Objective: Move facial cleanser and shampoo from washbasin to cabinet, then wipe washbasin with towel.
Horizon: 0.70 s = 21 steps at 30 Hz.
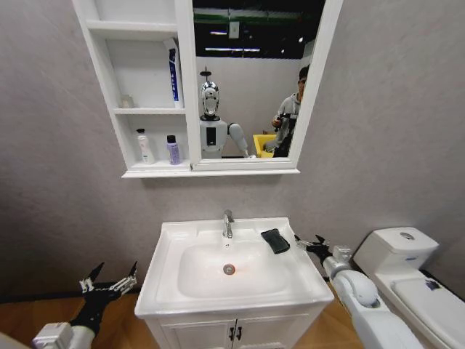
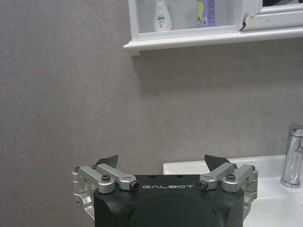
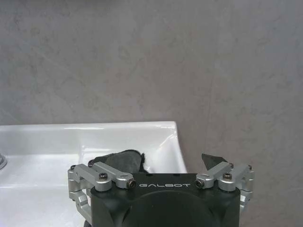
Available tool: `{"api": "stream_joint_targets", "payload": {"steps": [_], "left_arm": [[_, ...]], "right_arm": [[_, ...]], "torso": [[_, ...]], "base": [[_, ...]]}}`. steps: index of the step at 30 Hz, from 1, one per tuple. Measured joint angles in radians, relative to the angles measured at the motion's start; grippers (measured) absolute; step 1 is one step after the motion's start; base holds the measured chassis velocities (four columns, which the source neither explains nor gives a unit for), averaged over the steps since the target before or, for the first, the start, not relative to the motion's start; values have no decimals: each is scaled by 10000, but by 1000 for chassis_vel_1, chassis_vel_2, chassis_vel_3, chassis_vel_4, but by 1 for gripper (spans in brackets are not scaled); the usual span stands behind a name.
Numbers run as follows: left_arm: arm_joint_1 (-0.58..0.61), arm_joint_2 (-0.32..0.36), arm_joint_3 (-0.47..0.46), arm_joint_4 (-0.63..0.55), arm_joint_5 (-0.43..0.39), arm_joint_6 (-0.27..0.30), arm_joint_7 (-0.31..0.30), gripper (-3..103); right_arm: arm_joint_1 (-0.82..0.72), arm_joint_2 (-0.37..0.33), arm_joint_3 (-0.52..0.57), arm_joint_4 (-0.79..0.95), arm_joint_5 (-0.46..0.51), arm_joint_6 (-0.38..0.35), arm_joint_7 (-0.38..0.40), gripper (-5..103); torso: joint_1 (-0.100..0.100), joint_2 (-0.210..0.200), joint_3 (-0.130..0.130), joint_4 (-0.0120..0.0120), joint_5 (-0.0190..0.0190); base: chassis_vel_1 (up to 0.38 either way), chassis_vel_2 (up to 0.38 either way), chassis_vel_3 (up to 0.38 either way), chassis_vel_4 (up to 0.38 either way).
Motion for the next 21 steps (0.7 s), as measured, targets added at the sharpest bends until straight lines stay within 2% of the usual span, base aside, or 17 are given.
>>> {"api": "stream_joint_targets", "payload": {"steps": [9,16,17,20,21], "left_arm": [[0,0,0,0,-1,0,0,100],[0,1,0,0,0,0,0,100],[0,0,0,0,-1,0,0,100],[0,0,0,0,-1,0,0,100],[0,1,0,0,-1,0,0,100]], "right_arm": [[1173,494,-1031,-1666,-685,502,-425,100],[1788,570,-1370,-2343,-967,649,-494,100],[1964,577,-1466,-2569,-1026,704,-573,103],[2230,578,-1665,-2931,-1068,772,-652,99],[2349,609,-1752,-3124,-1083,805,-686,94]], "torso": [[-3,0,0,-1,-3],[-3,1,0,-3,-3],[-3,1,-1,-2,-3],[-3,0,0,0,-3],[-3,0,-1,-2,-4]], "base": [[0,0,0,0],[0,0,0,0],[0,0,0,0],[0,0,0,0],[0,0,0,0]]}}
